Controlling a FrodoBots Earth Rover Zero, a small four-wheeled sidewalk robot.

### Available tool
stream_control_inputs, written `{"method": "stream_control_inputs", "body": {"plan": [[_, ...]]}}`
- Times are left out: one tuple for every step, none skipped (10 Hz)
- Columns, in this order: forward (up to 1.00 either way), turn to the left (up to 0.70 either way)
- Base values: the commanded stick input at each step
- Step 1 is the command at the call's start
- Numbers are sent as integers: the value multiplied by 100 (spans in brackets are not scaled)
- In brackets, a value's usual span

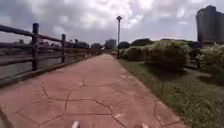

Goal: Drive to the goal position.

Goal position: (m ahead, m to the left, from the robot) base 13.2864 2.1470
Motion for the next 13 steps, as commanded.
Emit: {"method": "stream_control_inputs", "body": {"plan": [[64, 28], [66, 33], [66, 2], [66, 2], [66, 0], [66, 0], [66, 0], [66, 2], [66, 8], [66, 29], [66, 18], [66, 2], [66, 0]]}}
